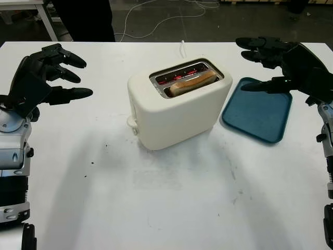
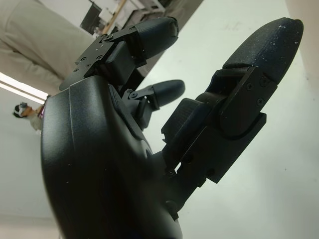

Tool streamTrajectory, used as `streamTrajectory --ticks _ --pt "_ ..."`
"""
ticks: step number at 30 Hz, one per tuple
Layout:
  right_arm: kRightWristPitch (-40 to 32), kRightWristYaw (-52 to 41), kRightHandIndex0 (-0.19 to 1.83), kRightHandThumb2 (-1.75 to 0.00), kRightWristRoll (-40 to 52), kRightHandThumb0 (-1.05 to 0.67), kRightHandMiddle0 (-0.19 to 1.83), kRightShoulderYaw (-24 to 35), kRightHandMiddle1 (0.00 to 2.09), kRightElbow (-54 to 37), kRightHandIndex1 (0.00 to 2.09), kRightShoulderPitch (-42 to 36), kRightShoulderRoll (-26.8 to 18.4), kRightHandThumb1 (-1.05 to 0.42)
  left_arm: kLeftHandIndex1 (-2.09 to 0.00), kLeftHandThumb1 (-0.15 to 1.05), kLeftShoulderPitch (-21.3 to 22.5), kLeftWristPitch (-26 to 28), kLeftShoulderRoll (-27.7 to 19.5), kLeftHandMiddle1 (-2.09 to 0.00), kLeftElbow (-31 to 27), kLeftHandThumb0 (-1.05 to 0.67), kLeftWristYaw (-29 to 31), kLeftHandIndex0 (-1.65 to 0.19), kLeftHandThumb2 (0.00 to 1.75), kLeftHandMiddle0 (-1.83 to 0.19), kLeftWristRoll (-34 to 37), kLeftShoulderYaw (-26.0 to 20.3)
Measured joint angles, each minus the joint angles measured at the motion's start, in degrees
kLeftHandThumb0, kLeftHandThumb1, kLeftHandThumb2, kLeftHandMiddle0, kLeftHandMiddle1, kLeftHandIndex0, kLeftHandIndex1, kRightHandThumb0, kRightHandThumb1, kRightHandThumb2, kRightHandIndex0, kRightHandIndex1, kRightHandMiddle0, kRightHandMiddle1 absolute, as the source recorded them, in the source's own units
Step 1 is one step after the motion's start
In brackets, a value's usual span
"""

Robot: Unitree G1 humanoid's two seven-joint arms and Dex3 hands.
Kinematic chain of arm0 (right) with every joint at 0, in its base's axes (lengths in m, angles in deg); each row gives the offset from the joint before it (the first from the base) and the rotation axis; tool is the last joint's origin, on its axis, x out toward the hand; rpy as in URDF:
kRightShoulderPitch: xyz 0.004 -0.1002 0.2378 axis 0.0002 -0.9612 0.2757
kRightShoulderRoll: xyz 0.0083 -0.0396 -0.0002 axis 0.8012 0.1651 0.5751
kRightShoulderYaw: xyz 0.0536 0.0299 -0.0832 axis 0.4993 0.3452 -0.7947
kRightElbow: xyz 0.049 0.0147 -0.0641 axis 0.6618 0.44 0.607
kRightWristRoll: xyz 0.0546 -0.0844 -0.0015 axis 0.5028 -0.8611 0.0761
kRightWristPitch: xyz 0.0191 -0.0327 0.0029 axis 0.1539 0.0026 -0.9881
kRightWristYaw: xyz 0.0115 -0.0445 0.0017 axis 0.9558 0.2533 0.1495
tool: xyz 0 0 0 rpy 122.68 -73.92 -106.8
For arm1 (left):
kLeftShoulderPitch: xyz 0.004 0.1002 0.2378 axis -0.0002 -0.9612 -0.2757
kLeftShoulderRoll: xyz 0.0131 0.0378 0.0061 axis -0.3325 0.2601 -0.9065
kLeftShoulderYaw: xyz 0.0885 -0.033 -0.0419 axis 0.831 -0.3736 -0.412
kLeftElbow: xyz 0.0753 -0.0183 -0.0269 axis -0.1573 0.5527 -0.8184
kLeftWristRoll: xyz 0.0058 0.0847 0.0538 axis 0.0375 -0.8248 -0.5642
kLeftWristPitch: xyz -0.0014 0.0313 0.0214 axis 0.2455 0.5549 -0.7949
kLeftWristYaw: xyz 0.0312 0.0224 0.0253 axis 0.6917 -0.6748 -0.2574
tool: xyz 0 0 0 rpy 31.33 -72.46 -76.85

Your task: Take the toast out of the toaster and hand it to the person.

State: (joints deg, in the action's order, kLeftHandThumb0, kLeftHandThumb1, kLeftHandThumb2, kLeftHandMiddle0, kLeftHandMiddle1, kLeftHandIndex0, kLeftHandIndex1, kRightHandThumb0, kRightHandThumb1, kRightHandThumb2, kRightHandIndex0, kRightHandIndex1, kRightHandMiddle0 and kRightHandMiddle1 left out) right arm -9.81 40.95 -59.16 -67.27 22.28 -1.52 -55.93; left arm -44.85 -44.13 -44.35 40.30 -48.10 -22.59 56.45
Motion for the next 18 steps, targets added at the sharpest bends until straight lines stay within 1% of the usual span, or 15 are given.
streamTrajectory --ticks 18 --pt "0.00 0.31 0.35 0.00 -0.31 -0.62 0.40 0.00 0.00 -0.03 0.09 0.00 0.01 -0.73 -1.09 0.57 0.00 0.00 0.00 -1.26 0.00 -1.05 0.00 -0.52 0.00 -0.48 0.02 0.00"
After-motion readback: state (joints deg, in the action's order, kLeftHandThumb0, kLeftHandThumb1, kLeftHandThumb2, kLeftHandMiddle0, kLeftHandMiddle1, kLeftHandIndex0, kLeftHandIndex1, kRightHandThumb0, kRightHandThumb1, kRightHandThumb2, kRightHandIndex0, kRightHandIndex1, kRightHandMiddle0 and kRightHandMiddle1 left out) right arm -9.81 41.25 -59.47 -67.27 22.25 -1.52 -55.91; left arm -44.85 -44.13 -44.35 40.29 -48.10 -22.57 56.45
